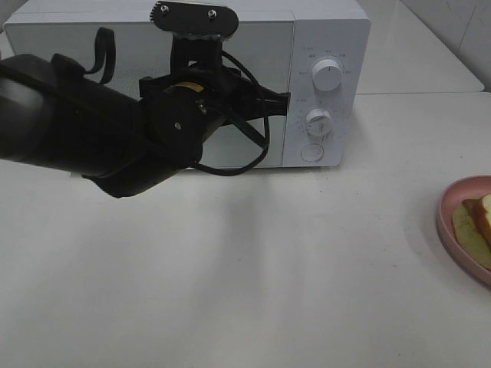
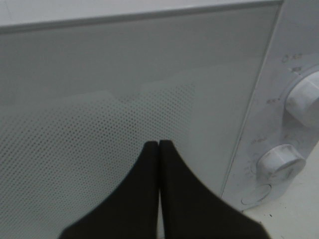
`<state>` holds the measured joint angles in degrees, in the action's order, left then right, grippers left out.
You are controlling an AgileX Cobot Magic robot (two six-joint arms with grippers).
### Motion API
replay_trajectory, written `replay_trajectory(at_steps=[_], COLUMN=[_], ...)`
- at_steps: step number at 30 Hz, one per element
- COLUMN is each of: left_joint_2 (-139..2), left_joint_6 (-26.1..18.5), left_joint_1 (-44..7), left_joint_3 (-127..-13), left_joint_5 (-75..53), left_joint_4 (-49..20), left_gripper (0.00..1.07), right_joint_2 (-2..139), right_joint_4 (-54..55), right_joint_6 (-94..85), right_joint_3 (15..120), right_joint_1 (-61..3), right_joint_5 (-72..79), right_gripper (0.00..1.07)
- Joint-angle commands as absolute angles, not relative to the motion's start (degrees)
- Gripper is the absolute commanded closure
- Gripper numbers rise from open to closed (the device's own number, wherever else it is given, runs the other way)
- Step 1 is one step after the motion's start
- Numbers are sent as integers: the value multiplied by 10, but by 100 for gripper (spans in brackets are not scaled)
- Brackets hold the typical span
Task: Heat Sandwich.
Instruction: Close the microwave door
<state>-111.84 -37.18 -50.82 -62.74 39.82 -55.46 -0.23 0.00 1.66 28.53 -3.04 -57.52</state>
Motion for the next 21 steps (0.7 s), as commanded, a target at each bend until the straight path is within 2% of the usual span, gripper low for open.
replay_trajectory(at_steps=[1,14,20,21], left_joint_2=[-1099,-1005,-981,-977], left_joint_6=[-376,-375,-375,-375], left_joint_1=[-517,-511,-466,-447], left_joint_3=[-607,-523,-511,-511], left_joint_5=[405,244,88,21], left_joint_4=[-563,-533,-507,-499], left_gripper=[107,107,107,107], right_joint_2=[-18,-18,-18,-18], right_joint_4=[0,0,0,0], right_joint_6=[9,9,9,9], right_joint_3=[285,285,285,285], right_joint_1=[-26,-26,-26,-26], right_joint_5=[-571,-571,-571,-571], right_gripper=[31,31,31,31])
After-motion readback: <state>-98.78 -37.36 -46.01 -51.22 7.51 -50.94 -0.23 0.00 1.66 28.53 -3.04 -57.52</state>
